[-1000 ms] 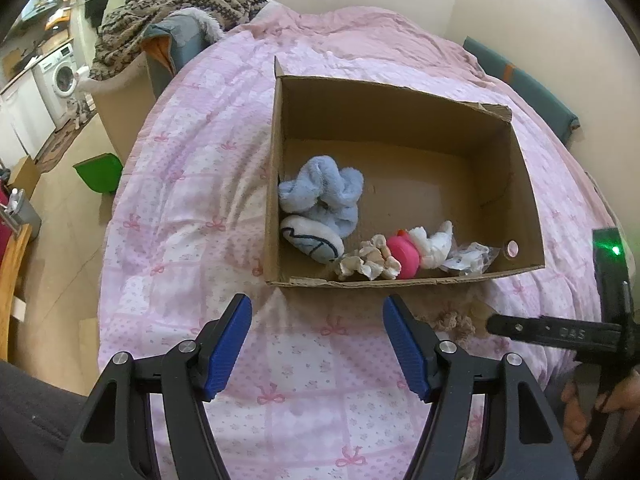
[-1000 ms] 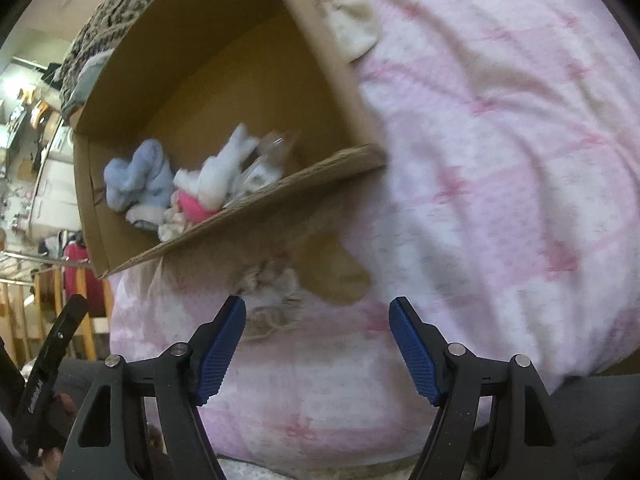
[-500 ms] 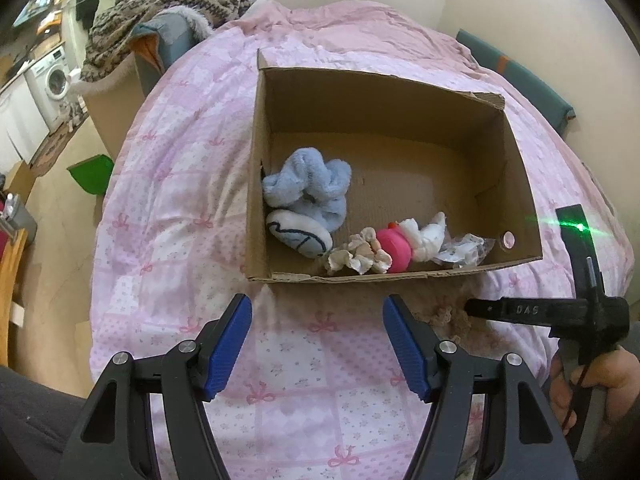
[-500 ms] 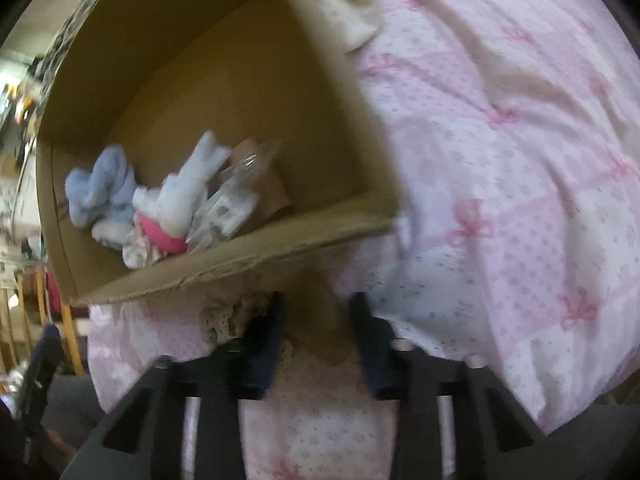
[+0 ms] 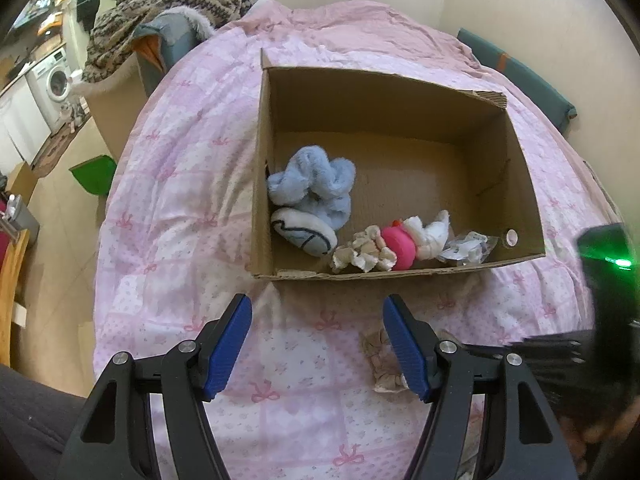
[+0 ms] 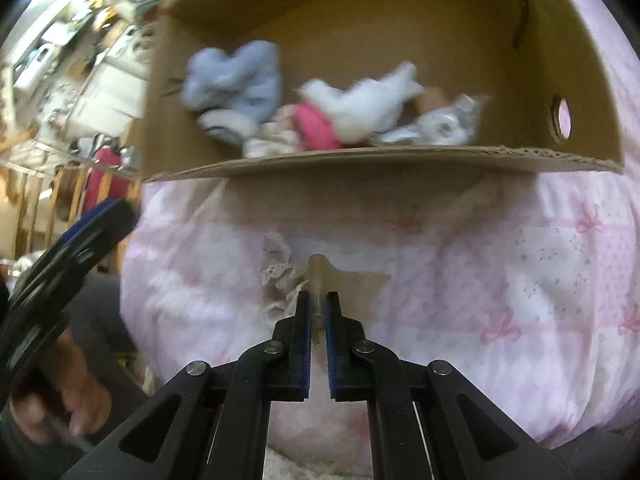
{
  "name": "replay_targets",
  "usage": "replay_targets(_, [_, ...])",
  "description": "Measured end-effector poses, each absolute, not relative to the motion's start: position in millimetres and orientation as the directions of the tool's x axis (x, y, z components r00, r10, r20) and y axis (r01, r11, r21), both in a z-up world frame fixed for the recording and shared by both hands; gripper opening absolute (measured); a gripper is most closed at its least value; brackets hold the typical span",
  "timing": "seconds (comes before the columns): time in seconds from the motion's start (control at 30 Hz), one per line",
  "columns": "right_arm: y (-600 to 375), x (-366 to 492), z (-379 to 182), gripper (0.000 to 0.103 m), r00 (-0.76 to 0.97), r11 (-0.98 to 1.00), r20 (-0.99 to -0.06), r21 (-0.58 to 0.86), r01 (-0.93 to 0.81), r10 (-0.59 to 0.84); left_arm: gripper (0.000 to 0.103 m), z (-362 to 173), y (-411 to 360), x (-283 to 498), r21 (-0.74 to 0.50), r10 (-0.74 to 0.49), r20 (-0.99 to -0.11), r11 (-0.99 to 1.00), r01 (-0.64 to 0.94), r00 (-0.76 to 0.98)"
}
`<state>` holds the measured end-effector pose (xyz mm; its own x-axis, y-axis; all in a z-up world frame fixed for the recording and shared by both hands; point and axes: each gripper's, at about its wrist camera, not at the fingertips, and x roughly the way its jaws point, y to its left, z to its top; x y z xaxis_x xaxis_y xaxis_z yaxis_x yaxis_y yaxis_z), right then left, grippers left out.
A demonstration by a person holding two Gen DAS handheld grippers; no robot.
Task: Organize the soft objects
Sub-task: 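Grasp the lace scrunchie with the left gripper while the right grasps the tan tube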
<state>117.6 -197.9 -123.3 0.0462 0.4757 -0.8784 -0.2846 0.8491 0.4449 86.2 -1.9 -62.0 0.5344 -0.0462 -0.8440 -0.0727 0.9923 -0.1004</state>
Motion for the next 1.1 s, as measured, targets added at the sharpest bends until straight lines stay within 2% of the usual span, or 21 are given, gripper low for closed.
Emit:
replay_targets(0.1, [-208.4, 107.5, -104.3, 0.008, 0.096, 0.844, -0.865, 0.446, -0.298, 0.492, 0.065, -72.0, -0.3, 89.3, -0.12, -0.066, -0.867, 0.99, -0.078, 0.494])
replay_targets(0.3, [-237.3, 103.7, -84.5, 0.008, 0.212, 0.857, -0.835, 0.467, -0.216, 0.508, 0.065, -92.1, -14.5, 95.6, -0.176, -0.137, -0.896, 0.983, -0.053, 0.423])
replay_targets(0.53, [-278.5, 110.7, -72.7, 0.008, 0.307, 0.864, -0.811, 0.494, -0.098, 0.499, 0.069, -123.9, -54.2, 104.4, -0.221, -0.226, -0.926, 0.974, 0.051, 0.303])
replay_targets(0.67, [-283.8, 116.8, -79.3, 0.008, 0.316, 0.851, -0.8, 0.523, -0.048, 0.51, 0.073, -148.5, -75.4, 109.2, -0.273, -0.289, -0.941, 0.956, 0.108, 0.178])
replay_targets(0.73, [-288.8, 118.6, -81.2, 0.008, 0.313, 0.843, -0.796, 0.536, -0.031, 0.518, 0.073, -156.1, -78.8, 109.0, -0.259, -0.273, -0.946, 0.961, 0.1, 0.176])
replay_targets(0.83, [-294.8, 118.6, -81.3, 0.008, 0.31, 0.836, -0.791, 0.549, -0.02, 0.527, 0.079, -163.1, -82.4, 111.6, -0.257, -0.27, -0.95, 0.961, 0.097, 0.159])
replay_targets(0.93, [-294.9, 117.6, -81.6, 0.008, 0.308, 0.836, -0.792, 0.548, -0.021, 0.527, 0.079, -165.1, -85.1, 113.3, -0.234, -0.25, -0.953, 0.966, 0.106, 0.172])
replay_targets(1.0, [-293.8, 118.1, -82.2, 0.008, 0.303, 0.836, -0.793, 0.549, -0.022, 0.529, 0.078, -166.4, -88.6, 112.9, -0.212, -0.23, -0.959, 0.97, 0.115, 0.168])
replay_targets(1.03, [-294.2, 117.9, -82.2, 0.008, 0.301, 0.838, -0.795, 0.546, -0.022, 0.526, 0.075, -166.8, -91.1, 112.7, -0.195, -0.215, -0.963, 0.972, 0.127, 0.165])
replay_targets(1.1, [-293.1, 117.7, -82.4, 0.008, 0.298, 0.842, -0.8, 0.538, -0.024, 0.52, 0.06, -168.7, -96.9, 112.4, -0.147, -0.171, -0.971, 0.978, 0.148, 0.167])
